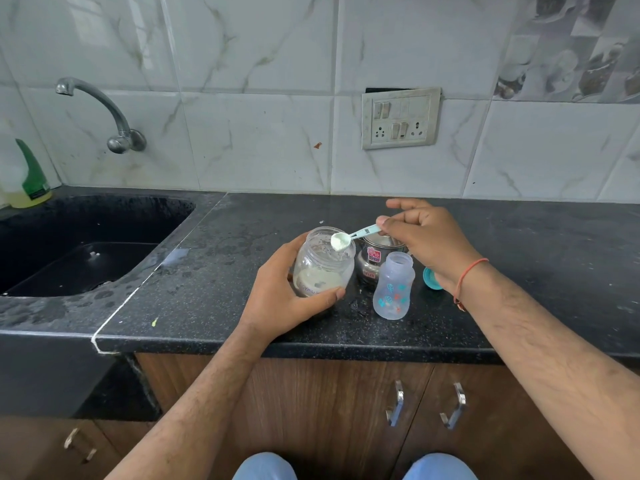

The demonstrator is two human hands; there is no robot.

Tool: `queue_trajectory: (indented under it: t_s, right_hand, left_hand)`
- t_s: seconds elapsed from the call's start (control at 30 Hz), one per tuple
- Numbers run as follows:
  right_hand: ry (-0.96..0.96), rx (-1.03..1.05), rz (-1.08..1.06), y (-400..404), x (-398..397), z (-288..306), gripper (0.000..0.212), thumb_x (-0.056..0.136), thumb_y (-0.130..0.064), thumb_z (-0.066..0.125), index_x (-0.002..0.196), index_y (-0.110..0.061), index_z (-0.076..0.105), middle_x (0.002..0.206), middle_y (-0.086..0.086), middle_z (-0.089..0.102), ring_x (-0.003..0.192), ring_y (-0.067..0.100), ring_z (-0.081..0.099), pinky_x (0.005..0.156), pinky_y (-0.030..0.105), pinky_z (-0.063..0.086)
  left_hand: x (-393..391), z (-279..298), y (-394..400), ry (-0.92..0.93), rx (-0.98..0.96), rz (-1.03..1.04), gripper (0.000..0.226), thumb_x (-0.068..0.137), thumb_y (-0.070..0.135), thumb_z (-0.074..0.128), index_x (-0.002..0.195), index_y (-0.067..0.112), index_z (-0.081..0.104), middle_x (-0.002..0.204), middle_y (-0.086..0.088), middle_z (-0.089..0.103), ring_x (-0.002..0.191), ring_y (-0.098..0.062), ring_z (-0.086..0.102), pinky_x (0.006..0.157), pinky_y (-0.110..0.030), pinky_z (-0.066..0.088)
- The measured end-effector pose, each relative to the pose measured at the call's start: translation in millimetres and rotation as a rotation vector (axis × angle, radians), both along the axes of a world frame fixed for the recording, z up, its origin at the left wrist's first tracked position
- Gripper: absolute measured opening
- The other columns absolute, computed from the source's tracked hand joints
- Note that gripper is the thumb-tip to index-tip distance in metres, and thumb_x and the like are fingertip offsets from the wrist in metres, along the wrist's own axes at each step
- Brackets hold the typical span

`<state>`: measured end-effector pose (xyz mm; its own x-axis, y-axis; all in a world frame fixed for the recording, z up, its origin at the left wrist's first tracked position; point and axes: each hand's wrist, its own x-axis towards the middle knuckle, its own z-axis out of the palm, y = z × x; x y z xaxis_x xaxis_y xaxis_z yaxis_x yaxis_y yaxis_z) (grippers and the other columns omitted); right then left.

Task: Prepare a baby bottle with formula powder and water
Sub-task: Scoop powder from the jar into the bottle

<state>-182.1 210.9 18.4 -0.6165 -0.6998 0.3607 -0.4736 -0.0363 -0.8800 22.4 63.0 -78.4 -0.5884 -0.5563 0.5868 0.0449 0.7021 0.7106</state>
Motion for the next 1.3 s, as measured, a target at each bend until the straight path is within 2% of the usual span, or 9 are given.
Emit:
queue_trajectory:
  t_s: [0.37,0.57,0.67,0.8,0.97,1.03,1.13,1.2,1.3]
  right_hand:
    - [-0.087,-0.026,0.024,6,-5,-2,0.013,0.095,-0.021,0.079,0.083,-0.020,0.083,0.137,-0.009,0.065,0.118,0.000,0.063,0.081,0.015,0.048]
    - [-0.161,-0.065,-0.013,19,-14,3,0.010,0.096,-0.022,0.077,0.096,-0.015,0.084,0.136,-0.009,0.070,0.118,0.007,0.065,0.087,0.019,0.047]
    - [-0.142,-0.062,-0.046,32,-22,6,0.012,0.097,-0.023,0.076,0.095,-0.014,0.084,0.135,-0.009,0.069,0.114,-0.002,0.062,0.084,0.015,0.043]
    - [-0.092,-0.075,-0.097,53,-33,6,0.014,0.097,-0.025,0.076,0.085,-0.024,0.082,0.135,-0.011,0.069,0.121,0.006,0.062,0.091,0.022,0.044]
    - [-0.076,-0.080,-0.142,73,-41,2,0.012,0.098,-0.023,0.076,0.087,-0.021,0.082,0.135,-0.011,0.068,0.112,-0.003,0.061,0.082,0.016,0.043]
    - [-0.088,-0.083,-0.147,78,-43,0,0.012,0.098,-0.022,0.076,0.087,-0.020,0.082,0.135,-0.011,0.068,0.111,-0.004,0.061,0.081,0.015,0.042]
    - [-0.079,-0.077,-0.157,84,-45,-2,0.012,0.098,-0.022,0.076,0.089,-0.017,0.083,0.134,-0.012,0.068,0.109,-0.006,0.060,0.081,0.013,0.041]
    - [-0.076,-0.080,-0.163,86,-46,-4,0.012,0.098,-0.022,0.076,0.090,-0.016,0.083,0.134,-0.011,0.068,0.109,-0.007,0.060,0.081,0.013,0.041]
    - [-0.083,-0.089,-0.176,87,-46,-5,0.012,0.097,-0.023,0.076,0.089,-0.018,0.083,0.132,-0.012,0.069,0.109,-0.005,0.061,0.083,0.017,0.043]
  left_hand:
    - [-1,0,1,-0.034,0.057,-0.011,0.093,0.076,0.035,0.102,0.158,0.031,0.057,0.144,0.025,0.070,0.135,0.003,0.064,0.105,-0.022,0.057]
    - [-2,1,0,-0.073,0.117,0.070,0.085,0.079,0.039,0.099,0.152,0.039,0.055,0.135,0.032,0.068,0.123,0.019,0.061,0.097,-0.001,0.046]
    - [-4,0,-3,-0.091,0.195,0.150,0.091,0.081,0.043,0.097,0.157,0.040,0.047,0.136,0.029,0.065,0.122,0.007,0.065,0.102,-0.015,0.048]
    - [-5,-2,-8,-0.109,0.237,0.197,0.108,0.080,0.049,0.096,0.168,0.034,0.034,0.150,0.017,0.062,0.136,-0.011,0.063,0.117,-0.038,0.051]
    - [-5,-3,-7,-0.093,0.104,0.316,0.123,0.072,0.068,0.088,0.172,0.029,0.026,0.166,0.017,0.045,0.155,-0.012,0.046,0.132,-0.054,0.034]
    - [-1,0,2,0.045,-0.144,0.399,0.108,0.079,0.066,0.078,0.169,0.023,0.035,0.173,0.007,0.038,0.160,-0.012,0.035,0.133,-0.047,0.021]
    - [-3,1,31,0.191,-0.442,0.396,0.076,0.087,0.049,0.077,0.154,0.023,0.053,0.156,0.005,0.055,0.149,-0.009,0.044,0.121,-0.040,0.025]
    - [-14,1,57,0.138,-0.319,0.256,0.062,0.091,0.041,0.081,0.147,0.029,0.057,0.144,0.017,0.062,0.137,0.001,0.052,0.116,-0.029,0.033]
    - [-40,0,82,-0.018,0.042,0.078,0.069,0.089,0.044,0.088,0.149,0.033,0.056,0.139,0.028,0.061,0.125,0.007,0.056,0.095,-0.015,0.047]
